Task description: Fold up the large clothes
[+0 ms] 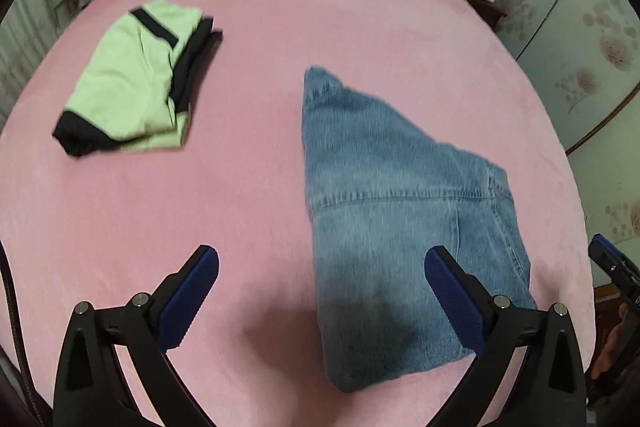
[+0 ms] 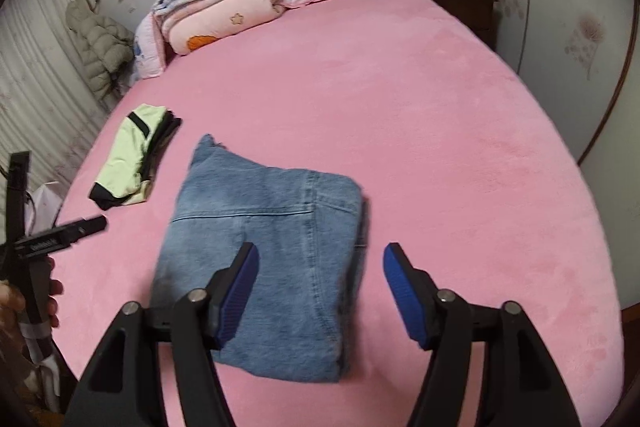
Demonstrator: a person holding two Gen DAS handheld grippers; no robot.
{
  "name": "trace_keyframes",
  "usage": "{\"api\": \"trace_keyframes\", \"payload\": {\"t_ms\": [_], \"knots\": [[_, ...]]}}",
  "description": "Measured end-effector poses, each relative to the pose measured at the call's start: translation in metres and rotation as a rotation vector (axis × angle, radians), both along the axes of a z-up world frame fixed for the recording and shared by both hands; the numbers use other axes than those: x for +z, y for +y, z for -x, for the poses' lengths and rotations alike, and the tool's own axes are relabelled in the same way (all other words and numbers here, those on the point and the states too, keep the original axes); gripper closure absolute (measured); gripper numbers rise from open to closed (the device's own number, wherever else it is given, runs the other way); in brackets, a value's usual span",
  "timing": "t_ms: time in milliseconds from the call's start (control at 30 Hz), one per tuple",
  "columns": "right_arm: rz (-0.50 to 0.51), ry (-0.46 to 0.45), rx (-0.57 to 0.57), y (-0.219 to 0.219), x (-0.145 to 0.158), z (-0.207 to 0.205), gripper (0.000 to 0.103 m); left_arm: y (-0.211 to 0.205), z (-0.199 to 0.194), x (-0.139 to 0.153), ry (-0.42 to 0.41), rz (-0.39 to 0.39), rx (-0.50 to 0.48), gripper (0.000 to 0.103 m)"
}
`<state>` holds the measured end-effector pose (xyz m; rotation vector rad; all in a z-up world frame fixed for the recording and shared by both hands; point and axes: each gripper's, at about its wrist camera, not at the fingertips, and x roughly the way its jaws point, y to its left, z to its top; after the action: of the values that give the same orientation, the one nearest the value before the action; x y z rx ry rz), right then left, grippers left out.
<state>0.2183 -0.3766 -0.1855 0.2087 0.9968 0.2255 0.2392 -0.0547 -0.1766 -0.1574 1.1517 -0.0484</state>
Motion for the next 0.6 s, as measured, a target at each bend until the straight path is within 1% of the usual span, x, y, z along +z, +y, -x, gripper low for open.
{"api": "trace_keyframes", "payload": {"t_ms": [67,133,200,267,333,367,400,533,600], "knots": [[-0.01,0.041,0.013,0.004,-0.014,-0.006,0.024,-0.003,0.002,-0.012,0.003,0.005,0.022,0.001],[-0.01,0.057,0.018,0.007,-0.023,-0.009,0.023,-0.005,0.001,-0.024,0.008,0.009,0.03,0.001],[-0.016,0.087,0.034,0.01,-0.038,-0.014,0.021,-0.008,-0.003,-0.04,0.025,-0.02,0.034,0.001],[-0.015,0.116,0.042,0.013,-0.052,-0.021,0.015,-0.009,-0.009,-0.054,0.036,-0.006,0.036,0.001],[-0.015,0.122,0.054,0.016,-0.064,-0.026,0.013,-0.01,-0.014,-0.067,0.052,0.032,0.034,0.001],[-0.012,0.127,0.06,0.017,-0.07,-0.03,0.013,-0.012,-0.018,-0.074,0.067,0.064,0.019,0.001],[-0.011,0.13,0.063,0.018,-0.073,-0.031,0.013,-0.014,-0.02,-0.08,0.086,0.073,0.013,0.001],[-0.024,0.136,0.065,0.022,-0.089,-0.041,0.01,-0.024,-0.027,-0.09,0.089,0.051,-0.005,0.001],[-0.033,0.128,0.066,0.022,-0.093,-0.045,0.008,-0.026,-0.03,-0.096,0.1,0.067,-0.007,0.001]]}}
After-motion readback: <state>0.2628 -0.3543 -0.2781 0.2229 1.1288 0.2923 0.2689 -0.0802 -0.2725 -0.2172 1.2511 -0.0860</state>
